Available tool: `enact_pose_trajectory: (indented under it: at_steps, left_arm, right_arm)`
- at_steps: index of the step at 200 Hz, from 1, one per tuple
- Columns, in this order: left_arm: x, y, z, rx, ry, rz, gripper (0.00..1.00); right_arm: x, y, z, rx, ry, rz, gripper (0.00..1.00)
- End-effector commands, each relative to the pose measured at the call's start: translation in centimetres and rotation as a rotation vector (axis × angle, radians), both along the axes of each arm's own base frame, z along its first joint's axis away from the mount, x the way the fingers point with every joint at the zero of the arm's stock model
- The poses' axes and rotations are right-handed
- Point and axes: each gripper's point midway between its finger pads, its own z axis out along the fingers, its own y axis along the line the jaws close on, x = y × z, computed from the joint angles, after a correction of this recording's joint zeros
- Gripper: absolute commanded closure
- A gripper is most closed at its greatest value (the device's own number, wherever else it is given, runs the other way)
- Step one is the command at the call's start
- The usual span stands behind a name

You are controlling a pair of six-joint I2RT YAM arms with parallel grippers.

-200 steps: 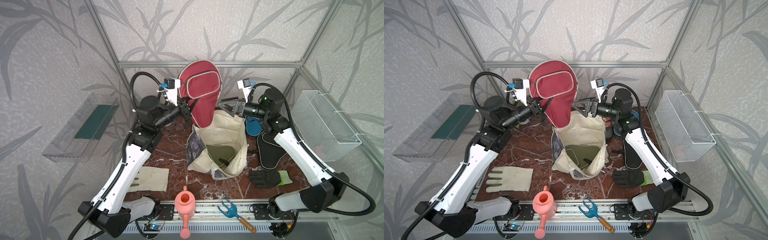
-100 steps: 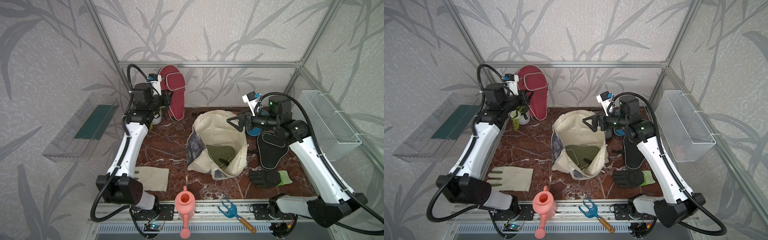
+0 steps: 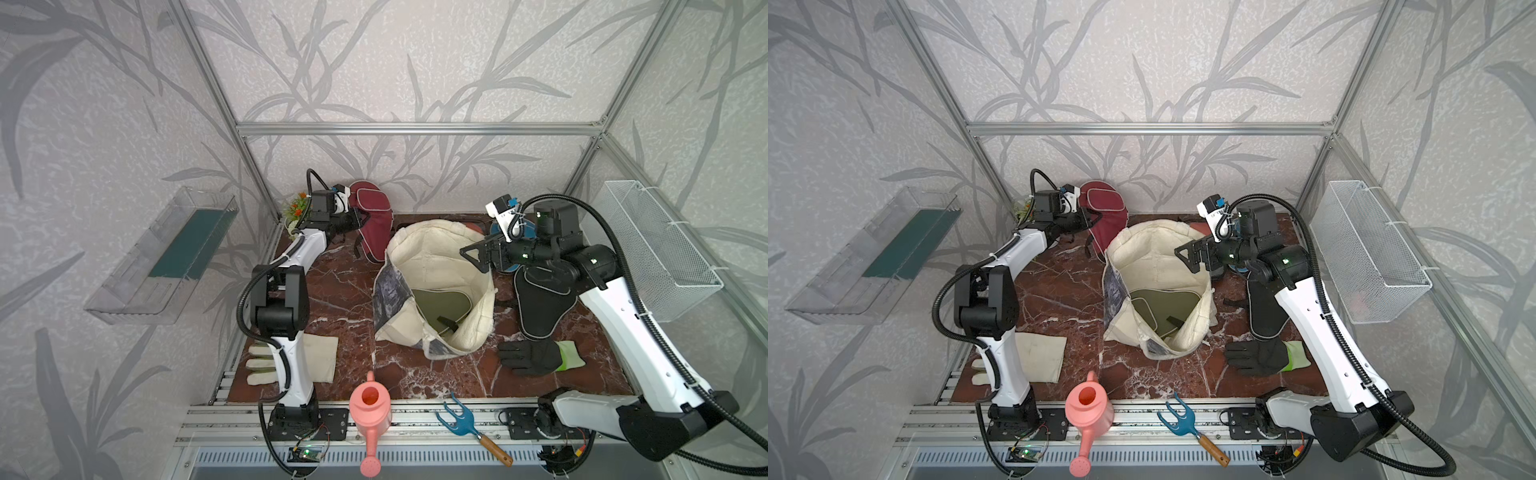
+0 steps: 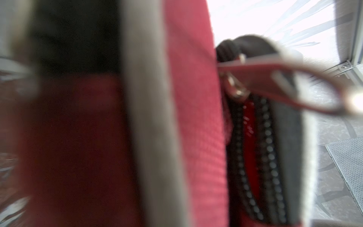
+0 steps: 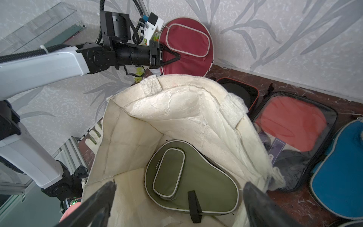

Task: Remove the ping pong set from the canvas bag
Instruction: Place the ping pong set at the center of the board.

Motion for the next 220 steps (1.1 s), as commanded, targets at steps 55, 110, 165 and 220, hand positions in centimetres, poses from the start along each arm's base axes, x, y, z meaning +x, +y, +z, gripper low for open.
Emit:
enact_pose_trajectory:
  at_steps: [55, 110, 165, 220]
  left_arm:
    - [2.9, -3.3, -0.9, -0.043, -0.065, -0.062, 1.00]
    - [3.2, -6.1, -5.0, -0.023, 0.009, -0.098, 1.00]
    - [2.7, -5.6, -7.3, 0.035, 0.077, -0.075, 0.93]
    - [1.4, -3.4, -7.8, 0.179, 0.157, -0.033, 0.34]
  right_arm:
    - [-0.4, 0.0, -0.1, -0.006, -0.005, 0.010, 0.01]
    - [-0.8, -0.3, -0.1, -0.018, -0.015, 0.009, 0.01]
    - [-0.9, -0.3, 0.0, -0.024, -0.020, 0.015, 0.01]
    - [-0.8, -0.2, -0.1, -0.022, -0.020, 0.020, 0.01]
